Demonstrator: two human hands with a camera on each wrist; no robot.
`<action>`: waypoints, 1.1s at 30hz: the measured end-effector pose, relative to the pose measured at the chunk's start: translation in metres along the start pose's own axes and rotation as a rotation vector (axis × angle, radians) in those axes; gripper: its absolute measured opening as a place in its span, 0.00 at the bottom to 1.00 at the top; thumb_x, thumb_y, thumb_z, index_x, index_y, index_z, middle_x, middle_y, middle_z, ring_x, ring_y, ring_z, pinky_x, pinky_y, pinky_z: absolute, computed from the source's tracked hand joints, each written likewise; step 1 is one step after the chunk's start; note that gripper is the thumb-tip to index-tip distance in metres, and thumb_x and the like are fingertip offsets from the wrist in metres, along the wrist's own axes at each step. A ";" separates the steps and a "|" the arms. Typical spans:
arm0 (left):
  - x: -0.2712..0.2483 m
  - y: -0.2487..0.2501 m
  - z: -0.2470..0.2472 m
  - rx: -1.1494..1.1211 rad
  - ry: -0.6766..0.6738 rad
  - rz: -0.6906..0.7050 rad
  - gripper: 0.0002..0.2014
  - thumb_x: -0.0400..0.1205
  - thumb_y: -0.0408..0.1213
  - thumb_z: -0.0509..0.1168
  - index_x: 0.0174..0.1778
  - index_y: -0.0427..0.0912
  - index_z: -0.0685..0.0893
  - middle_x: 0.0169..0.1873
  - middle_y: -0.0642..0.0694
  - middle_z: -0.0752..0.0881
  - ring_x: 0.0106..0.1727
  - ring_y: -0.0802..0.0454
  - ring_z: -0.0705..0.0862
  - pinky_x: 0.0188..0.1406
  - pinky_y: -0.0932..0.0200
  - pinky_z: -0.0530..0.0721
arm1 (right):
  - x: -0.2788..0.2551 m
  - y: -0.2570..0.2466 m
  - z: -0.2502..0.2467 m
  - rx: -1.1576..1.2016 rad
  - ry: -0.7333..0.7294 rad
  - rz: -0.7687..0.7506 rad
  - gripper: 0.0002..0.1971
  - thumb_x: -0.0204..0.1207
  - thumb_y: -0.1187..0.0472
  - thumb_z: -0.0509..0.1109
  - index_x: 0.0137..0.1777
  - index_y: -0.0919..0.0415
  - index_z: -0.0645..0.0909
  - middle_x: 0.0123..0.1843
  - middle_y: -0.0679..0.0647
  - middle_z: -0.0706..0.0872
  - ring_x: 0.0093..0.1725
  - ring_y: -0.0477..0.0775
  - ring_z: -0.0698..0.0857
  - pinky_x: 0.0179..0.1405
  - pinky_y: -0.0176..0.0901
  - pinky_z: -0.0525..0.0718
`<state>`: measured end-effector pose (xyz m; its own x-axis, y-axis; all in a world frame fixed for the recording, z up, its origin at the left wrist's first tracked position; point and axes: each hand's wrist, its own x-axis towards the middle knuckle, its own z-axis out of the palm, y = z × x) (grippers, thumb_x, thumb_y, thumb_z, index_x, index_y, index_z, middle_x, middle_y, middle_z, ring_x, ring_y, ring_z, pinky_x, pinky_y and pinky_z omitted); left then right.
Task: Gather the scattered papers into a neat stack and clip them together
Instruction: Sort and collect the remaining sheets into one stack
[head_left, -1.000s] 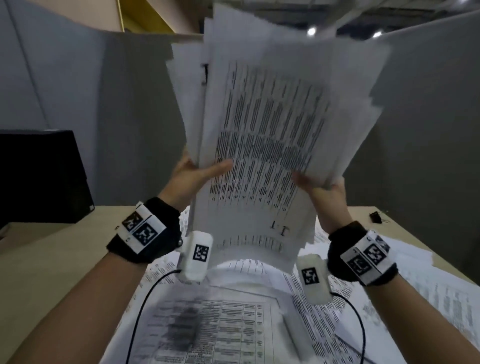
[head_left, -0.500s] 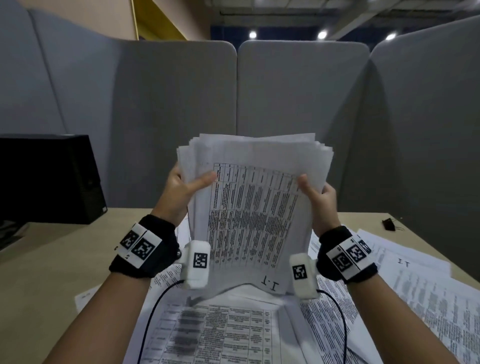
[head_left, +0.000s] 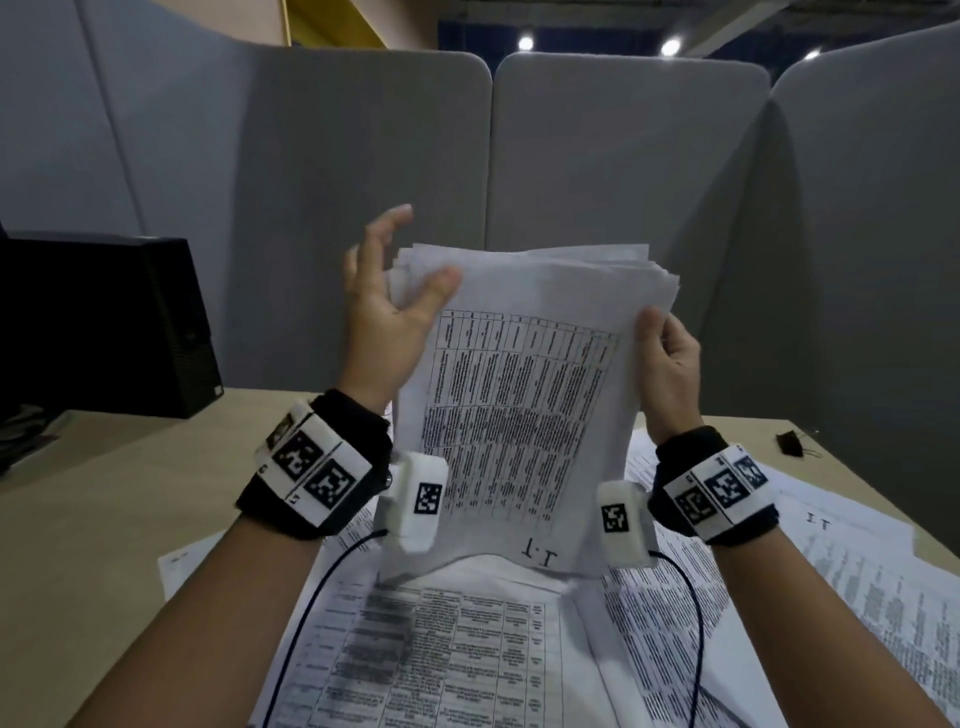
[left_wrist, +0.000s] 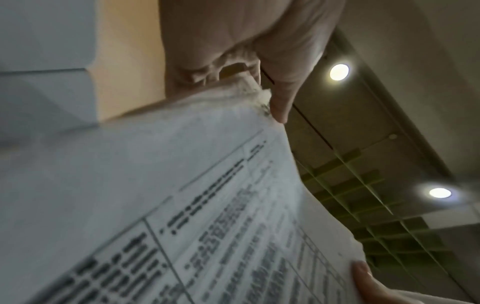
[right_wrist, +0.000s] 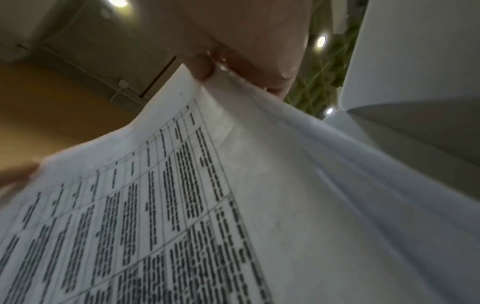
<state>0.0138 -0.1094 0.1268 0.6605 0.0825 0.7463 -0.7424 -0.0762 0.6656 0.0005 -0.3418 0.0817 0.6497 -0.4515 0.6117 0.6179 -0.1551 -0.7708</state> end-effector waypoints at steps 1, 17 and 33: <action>-0.002 0.000 0.004 0.025 0.011 0.021 0.18 0.76 0.38 0.70 0.62 0.48 0.77 0.65 0.45 0.71 0.61 0.65 0.73 0.60 0.79 0.74 | 0.000 -0.001 0.004 -0.016 0.016 -0.019 0.17 0.83 0.53 0.55 0.34 0.56 0.74 0.23 0.35 0.83 0.25 0.33 0.80 0.27 0.30 0.79; -0.015 -0.034 0.002 -0.197 -0.111 -0.526 0.37 0.78 0.46 0.68 0.79 0.43 0.57 0.65 0.51 0.78 0.64 0.55 0.79 0.70 0.55 0.72 | -0.045 0.038 -0.006 -0.003 -0.206 0.287 0.38 0.55 0.45 0.82 0.64 0.59 0.74 0.52 0.49 0.86 0.51 0.47 0.88 0.57 0.49 0.87; -0.074 -0.098 -0.025 0.005 -0.463 -0.795 0.20 0.72 0.28 0.73 0.59 0.42 0.80 0.49 0.49 0.86 0.51 0.56 0.85 0.71 0.45 0.76 | -0.058 0.050 0.006 -0.088 -0.239 0.327 0.17 0.60 0.71 0.80 0.49 0.63 0.83 0.38 0.44 0.90 0.38 0.38 0.89 0.40 0.34 0.87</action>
<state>0.0346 -0.0835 0.0062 0.9560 -0.2935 -0.0014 -0.0511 -0.1712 0.9839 -0.0038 -0.3181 0.0082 0.8965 -0.2741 0.3481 0.3282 -0.1170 -0.9374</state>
